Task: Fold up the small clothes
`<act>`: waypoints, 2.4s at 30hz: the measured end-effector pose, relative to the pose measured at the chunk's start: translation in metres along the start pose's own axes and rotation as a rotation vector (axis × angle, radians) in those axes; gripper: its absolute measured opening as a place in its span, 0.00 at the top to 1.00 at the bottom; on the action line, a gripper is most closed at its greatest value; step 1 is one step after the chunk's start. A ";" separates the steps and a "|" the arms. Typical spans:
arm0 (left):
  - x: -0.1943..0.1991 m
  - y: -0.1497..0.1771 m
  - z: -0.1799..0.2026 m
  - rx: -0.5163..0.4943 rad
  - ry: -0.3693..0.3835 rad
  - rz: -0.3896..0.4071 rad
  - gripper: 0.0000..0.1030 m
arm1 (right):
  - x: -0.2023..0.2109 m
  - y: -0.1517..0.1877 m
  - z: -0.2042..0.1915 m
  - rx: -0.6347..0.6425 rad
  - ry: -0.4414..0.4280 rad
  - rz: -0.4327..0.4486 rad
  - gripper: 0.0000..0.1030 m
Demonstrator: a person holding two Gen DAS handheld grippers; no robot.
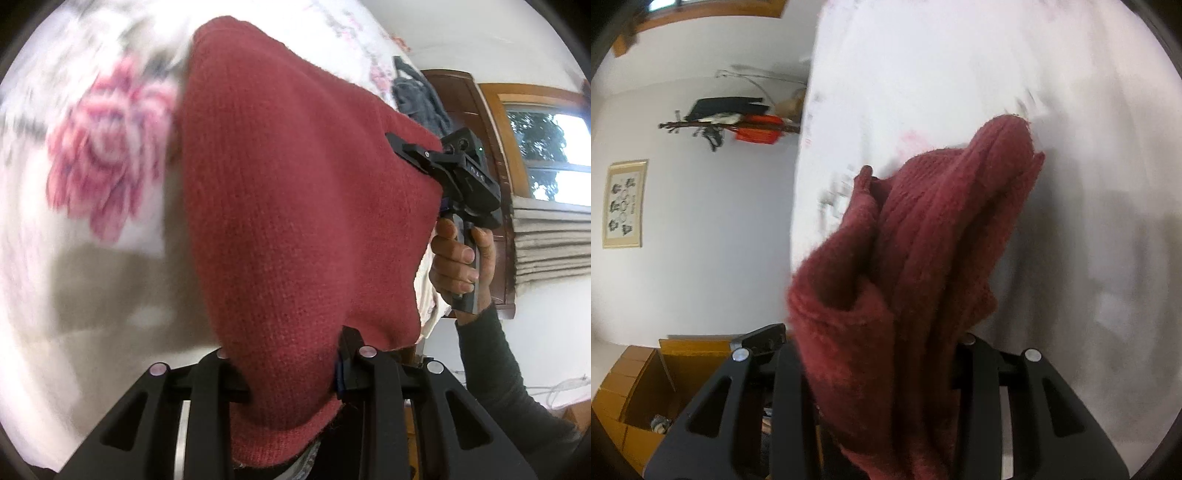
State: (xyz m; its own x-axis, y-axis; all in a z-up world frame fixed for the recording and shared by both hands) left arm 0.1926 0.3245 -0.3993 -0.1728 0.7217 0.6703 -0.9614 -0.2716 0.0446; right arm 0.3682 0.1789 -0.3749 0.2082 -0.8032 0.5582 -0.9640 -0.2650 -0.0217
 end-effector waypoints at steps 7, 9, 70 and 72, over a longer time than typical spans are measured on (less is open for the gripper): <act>-0.030 0.006 -0.027 0.061 -0.028 -0.023 0.59 | -0.013 0.002 0.033 -0.041 0.061 -0.025 0.52; -0.033 0.007 -0.032 0.101 -0.027 -0.018 0.50 | -0.003 0.001 0.043 -0.045 0.122 0.007 0.36; -0.017 0.056 0.032 -0.281 -0.440 0.211 0.28 | 0.008 0.181 0.038 0.337 0.664 0.005 0.99; -0.004 0.060 0.045 -0.261 -0.427 0.226 0.28 | 0.019 0.186 0.023 0.337 0.648 0.041 0.93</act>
State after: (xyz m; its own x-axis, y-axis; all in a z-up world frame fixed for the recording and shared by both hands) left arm 0.1459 0.2764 -0.3659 -0.3311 0.3261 0.8855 -0.9410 -0.1837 -0.2843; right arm 0.1967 0.1018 -0.3875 -0.0675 -0.3668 0.9278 -0.8441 -0.4749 -0.2491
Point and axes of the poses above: each gripper's, at about its wrist camera, not at the fingertips, and x roughly against the way its jaws point, z to its right, y to its underside, the point moved 6 cm from there along -x, roughly the way its jaws point, and after that the axes turned 4 degrees about x, right-handed, at the moved point
